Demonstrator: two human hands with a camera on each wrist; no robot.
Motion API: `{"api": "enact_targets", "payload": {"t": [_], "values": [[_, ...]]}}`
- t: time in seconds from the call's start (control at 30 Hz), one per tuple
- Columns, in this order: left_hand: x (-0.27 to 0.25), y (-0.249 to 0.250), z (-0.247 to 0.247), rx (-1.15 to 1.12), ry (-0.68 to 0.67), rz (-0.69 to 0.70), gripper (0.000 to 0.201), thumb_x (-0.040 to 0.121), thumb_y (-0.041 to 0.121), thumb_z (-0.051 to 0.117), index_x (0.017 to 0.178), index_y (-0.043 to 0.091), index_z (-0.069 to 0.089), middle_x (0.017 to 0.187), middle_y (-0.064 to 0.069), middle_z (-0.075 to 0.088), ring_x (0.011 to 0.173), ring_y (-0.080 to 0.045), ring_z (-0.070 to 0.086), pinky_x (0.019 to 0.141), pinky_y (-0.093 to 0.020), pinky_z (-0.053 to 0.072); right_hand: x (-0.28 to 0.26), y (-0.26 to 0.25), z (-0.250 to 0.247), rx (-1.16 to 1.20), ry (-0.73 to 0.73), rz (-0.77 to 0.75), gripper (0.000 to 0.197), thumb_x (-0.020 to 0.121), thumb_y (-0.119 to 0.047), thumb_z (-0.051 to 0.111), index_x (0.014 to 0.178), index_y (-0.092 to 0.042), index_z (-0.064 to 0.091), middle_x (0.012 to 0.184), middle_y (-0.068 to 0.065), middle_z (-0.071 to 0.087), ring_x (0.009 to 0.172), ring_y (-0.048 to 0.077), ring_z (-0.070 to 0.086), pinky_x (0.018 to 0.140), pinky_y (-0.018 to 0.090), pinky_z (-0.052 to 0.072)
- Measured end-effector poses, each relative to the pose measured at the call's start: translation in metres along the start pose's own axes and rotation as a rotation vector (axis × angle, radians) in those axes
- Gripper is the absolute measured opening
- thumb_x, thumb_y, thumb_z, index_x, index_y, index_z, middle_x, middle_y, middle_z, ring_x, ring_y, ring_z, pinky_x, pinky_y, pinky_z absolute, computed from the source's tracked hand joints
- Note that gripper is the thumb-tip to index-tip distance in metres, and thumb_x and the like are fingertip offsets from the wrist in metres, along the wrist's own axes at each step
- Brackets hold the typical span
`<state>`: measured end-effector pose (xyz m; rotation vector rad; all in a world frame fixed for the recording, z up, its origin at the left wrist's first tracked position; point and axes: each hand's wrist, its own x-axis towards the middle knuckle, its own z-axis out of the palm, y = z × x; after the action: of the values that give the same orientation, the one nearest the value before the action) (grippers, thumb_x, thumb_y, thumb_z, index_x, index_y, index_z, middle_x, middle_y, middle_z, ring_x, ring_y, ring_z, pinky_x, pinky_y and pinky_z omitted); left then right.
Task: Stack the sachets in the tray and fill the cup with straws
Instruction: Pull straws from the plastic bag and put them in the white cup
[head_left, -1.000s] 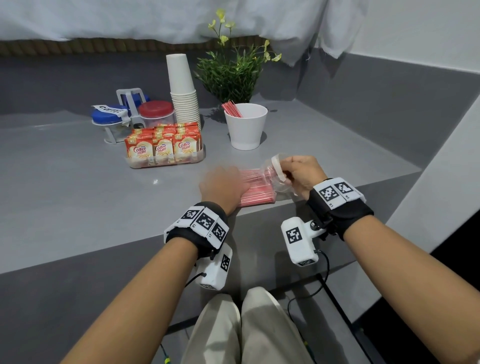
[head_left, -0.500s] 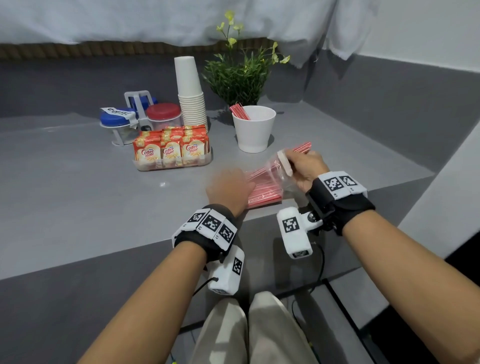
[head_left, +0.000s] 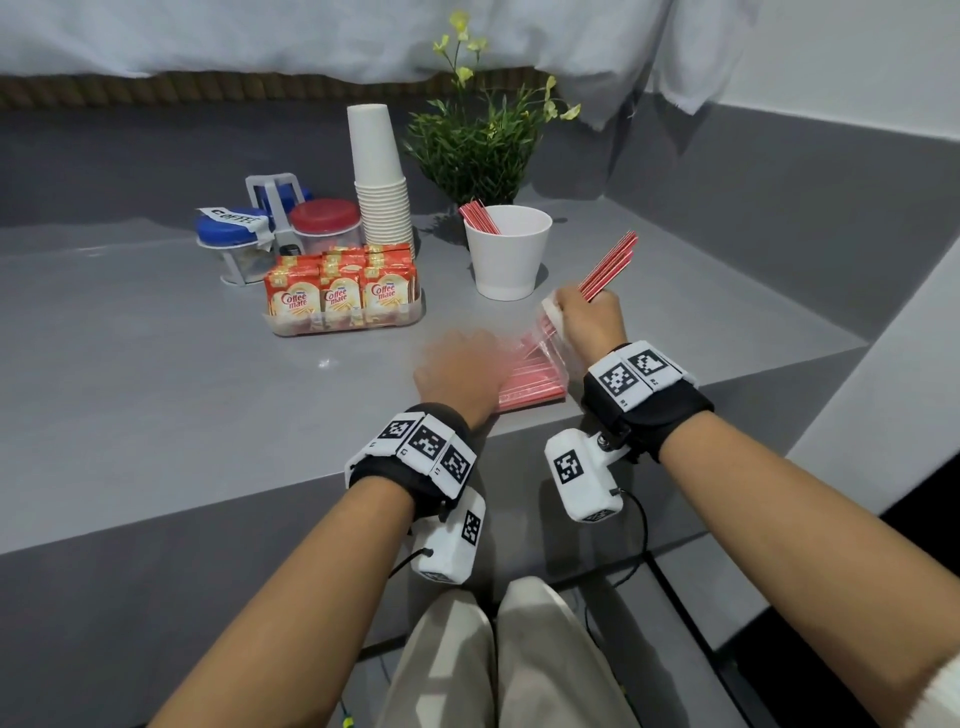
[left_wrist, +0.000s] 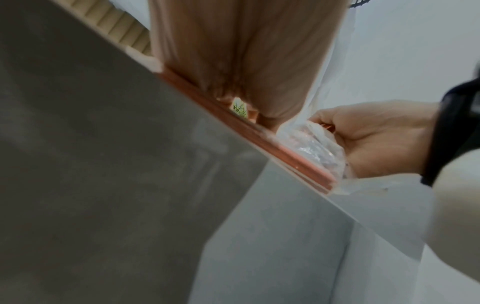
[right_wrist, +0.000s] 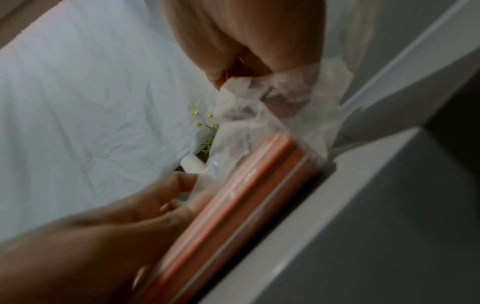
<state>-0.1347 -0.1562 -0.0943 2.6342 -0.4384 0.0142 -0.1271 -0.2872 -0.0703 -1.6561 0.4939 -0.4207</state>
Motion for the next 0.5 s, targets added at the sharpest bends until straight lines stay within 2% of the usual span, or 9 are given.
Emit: {"api": "enact_targets", "payload": {"t": [0.07, 0.13, 0.27, 0.33, 0.4, 0.5], "values": [[-0.001, 0.000, 0.000, -0.021, -0.013, 0.033, 0.039, 0.095, 0.033, 0.043, 0.133, 0.027, 0.036, 0.133, -0.007, 0.036, 0.127, -0.027, 0.029, 0.104, -0.043, 0.026, 0.004, -0.002, -0.007, 0.084, 0.028, -0.035, 0.025, 0.087, -0.018, 0.047, 0.063, -0.016, 0.045, 0.061, 0.004, 0.050, 0.059, 0.022, 0.051, 0.064, 0.031, 0.044], [-0.001, -0.001, 0.000, -0.011, -0.036, 0.057, 0.042, 0.095, 0.033, 0.042, 0.136, 0.032, 0.034, 0.135, -0.006, 0.034, 0.131, -0.026, 0.024, 0.107, -0.045, 0.023, 0.007, -0.005, -0.012, 0.223, 0.041, -0.088, 0.030, 0.093, -0.020, 0.043, 0.064, -0.014, 0.043, 0.056, 0.004, 0.046, 0.048, 0.018, 0.047, 0.054, 0.026, 0.044], [0.002, -0.002, 0.000, 0.055, -0.089, 0.063, 0.042, 0.095, 0.040, 0.040, 0.137, 0.034, 0.037, 0.141, -0.004, 0.028, 0.136, -0.026, 0.019, 0.110, -0.049, 0.019, 0.015, -0.018, -0.021, 0.260, 0.105, -0.228, 0.030, 0.096, -0.030, 0.042, 0.069, -0.017, 0.040, 0.053, 0.001, 0.038, 0.044, 0.015, 0.039, 0.046, 0.025, 0.042], [0.004, -0.001, 0.000, 0.091, -0.126, 0.053, 0.045, 0.095, 0.043, 0.039, 0.139, 0.035, 0.034, 0.151, -0.003, 0.016, 0.141, -0.028, 0.011, 0.112, -0.053, 0.015, 0.020, -0.024, -0.026, 0.201, 0.092, -0.297, 0.029, 0.095, -0.030, 0.045, 0.069, -0.019, 0.041, 0.054, 0.000, 0.038, 0.045, 0.014, 0.038, 0.045, 0.023, 0.042], [0.006, -0.001, 0.000, 0.115, -0.171, 0.040, 0.048, 0.095, 0.044, 0.037, 0.142, 0.036, 0.028, 0.156, 0.000, 0.005, 0.144, -0.030, 0.003, 0.113, -0.056, 0.011, 0.022, -0.020, -0.026, 0.100, 0.061, -0.331, 0.028, 0.093, -0.026, 0.050, 0.067, -0.019, 0.043, 0.055, 0.001, 0.042, 0.046, 0.013, 0.042, 0.051, 0.027, 0.047], [0.010, -0.002, -0.001, 0.143, -0.215, 0.039, 0.051, 0.095, 0.045, 0.035, 0.144, 0.037, 0.022, 0.156, 0.001, 0.009, 0.144, -0.031, 0.002, 0.112, -0.057, 0.011, 0.021, 0.000, -0.020, -0.010, 0.039, -0.282, 0.032, 0.088, -0.024, 0.058, 0.060, -0.018, 0.043, 0.054, 0.001, 0.045, 0.049, 0.015, 0.045, 0.059, 0.034, 0.046]]}}
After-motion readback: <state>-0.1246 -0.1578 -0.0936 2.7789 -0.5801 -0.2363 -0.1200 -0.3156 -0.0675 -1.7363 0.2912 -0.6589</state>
